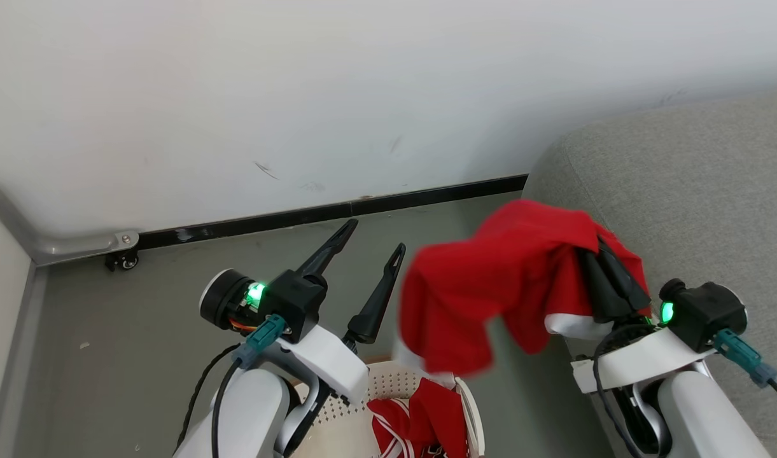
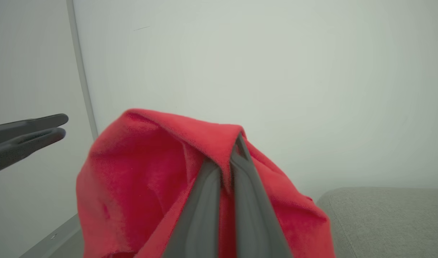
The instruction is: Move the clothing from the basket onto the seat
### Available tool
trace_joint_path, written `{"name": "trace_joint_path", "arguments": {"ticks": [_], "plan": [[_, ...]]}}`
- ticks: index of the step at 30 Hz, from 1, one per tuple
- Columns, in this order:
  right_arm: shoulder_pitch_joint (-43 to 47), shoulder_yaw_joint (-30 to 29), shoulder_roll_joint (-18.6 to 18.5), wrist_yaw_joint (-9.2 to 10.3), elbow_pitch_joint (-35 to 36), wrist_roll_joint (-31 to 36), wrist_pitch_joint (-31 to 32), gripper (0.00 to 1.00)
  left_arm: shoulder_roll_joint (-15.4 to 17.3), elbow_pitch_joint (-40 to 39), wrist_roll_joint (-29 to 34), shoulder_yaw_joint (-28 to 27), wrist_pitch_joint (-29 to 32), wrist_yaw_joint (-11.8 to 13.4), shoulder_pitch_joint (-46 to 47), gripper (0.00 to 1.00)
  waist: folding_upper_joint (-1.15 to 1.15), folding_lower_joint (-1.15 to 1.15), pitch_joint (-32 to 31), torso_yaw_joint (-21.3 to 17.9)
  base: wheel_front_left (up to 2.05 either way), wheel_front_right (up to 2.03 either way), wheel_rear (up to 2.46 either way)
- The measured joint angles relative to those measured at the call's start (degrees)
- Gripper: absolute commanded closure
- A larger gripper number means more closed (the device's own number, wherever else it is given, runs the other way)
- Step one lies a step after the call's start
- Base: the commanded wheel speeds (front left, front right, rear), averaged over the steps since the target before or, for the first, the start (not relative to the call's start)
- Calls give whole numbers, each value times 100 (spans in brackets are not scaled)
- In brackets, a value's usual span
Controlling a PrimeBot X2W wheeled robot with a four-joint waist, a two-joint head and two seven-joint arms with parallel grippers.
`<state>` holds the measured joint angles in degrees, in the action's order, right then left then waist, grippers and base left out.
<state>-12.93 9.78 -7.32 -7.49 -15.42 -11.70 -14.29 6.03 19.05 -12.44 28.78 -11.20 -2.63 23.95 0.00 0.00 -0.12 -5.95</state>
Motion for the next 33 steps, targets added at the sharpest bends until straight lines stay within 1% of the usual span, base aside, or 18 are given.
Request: {"name": "trace_joint_path", "arguments": {"ticks": [8, 13, 17, 33], "plan": [[1, -216, -257, 0, 37, -40, 0, 100, 56, 9, -155, -20, -86, -148, -207, 0, 0, 0, 2, -34, 0, 0, 0], [66, -424, -380, 0, 46, -41, 1, 100, 80, 14, -165, 91, -120, -237, -355, 0, 0, 0, 10, -88, 0, 0, 0], [204, -636, -435, 0, 71, -51, 2, 100, 75, -42, -201, 200, -154, -300, -413, 0, 0, 0, 22, -150, 0, 0, 0], [541, -1455, -539, 0, 411, -55, 54, 100, 71, -180, -196, 678, -244, -392, -620, 0, 0, 0, 93, -543, 0, 0, 0]]}}
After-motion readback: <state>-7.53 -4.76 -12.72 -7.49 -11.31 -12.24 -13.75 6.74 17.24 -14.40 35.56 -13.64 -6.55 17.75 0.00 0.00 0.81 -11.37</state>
